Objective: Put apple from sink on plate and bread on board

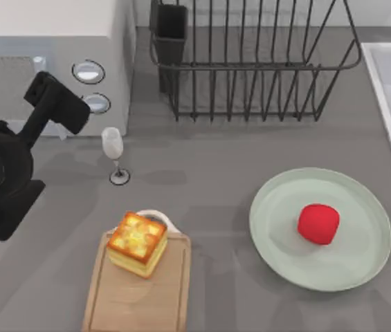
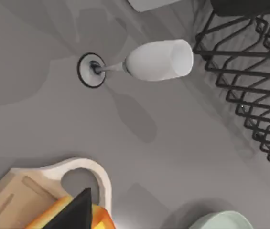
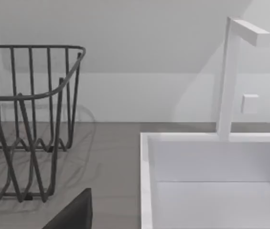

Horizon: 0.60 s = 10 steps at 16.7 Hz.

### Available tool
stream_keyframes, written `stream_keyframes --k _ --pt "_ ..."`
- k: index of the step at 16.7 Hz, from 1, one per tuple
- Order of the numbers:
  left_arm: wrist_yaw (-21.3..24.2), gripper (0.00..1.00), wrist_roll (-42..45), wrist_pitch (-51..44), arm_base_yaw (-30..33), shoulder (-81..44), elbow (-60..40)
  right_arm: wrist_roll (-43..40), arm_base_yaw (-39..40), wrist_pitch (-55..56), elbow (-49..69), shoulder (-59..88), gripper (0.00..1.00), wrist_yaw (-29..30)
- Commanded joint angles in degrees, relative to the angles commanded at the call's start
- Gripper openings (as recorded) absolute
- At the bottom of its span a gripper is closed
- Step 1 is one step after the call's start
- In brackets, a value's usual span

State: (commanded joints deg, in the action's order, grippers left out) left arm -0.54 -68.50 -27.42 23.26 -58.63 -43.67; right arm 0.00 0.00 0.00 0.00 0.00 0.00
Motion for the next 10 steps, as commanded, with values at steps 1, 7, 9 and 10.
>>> stream_keyframes --k 1,7,9,10 --pt "0.03 1.00 7.35 2.57 -2.10 5.47 3.35 0.00 0.00 0.00 0.00 0.00 1.00 0.00" --pt "0.22 1.00 46.62 17.46 -14.58 37.99 25.96 0.00 0.00 0.00 0.00 0.00 1.00 0.00" --pt "0.30 1.00 55.78 21.52 -18.06 46.60 32.84 0.00 0.00 0.00 0.00 0.00 1.00 0.00" --pt "0.35 1.00 59.43 23.24 -19.55 50.10 35.81 0.00 0.00 0.00 0.00 0.00 1.00 0.00"
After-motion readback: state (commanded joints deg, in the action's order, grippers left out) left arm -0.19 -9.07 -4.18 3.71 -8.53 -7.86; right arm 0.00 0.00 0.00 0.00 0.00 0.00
